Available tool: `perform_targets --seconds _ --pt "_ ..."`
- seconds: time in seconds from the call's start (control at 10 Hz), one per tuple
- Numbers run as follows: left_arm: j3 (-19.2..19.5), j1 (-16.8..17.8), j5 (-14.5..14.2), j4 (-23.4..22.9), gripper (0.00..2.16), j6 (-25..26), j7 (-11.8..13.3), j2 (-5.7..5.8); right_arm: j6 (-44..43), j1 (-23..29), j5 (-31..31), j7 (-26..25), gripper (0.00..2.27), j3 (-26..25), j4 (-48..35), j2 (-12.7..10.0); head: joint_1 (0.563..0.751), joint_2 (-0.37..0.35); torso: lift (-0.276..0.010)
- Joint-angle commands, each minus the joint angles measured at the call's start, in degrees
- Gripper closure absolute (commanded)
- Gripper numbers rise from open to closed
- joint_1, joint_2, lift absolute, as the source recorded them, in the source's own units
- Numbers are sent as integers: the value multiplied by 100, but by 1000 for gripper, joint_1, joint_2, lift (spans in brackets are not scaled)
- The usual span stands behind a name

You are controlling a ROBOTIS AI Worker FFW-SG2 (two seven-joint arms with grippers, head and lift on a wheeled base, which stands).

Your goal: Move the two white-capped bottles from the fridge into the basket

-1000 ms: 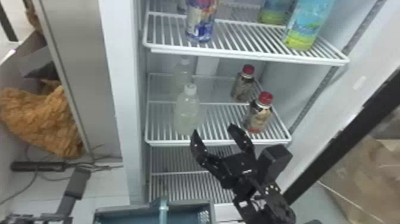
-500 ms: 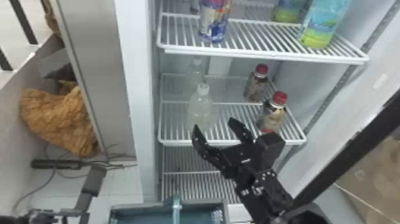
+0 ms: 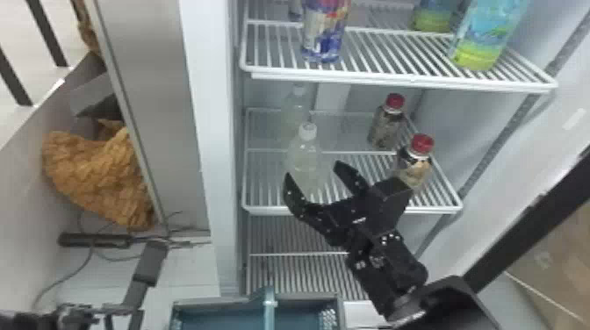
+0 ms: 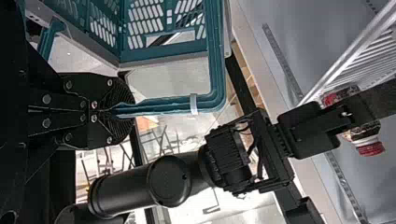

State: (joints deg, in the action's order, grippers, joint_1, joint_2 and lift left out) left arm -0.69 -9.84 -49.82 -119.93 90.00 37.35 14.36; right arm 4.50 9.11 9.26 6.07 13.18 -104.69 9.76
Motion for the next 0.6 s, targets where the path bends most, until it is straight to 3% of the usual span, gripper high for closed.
perform_targets --seconds 0.0,0.5 --pt "0 14 11 5 1170 3 0 -3 0 -180 -1 9 93 42 168 0 695 -132 -260" --pt "-23 42 0 47 1170 3 0 -3 -98 -813 -81 299 107 99 886 -44 695 -119 -260"
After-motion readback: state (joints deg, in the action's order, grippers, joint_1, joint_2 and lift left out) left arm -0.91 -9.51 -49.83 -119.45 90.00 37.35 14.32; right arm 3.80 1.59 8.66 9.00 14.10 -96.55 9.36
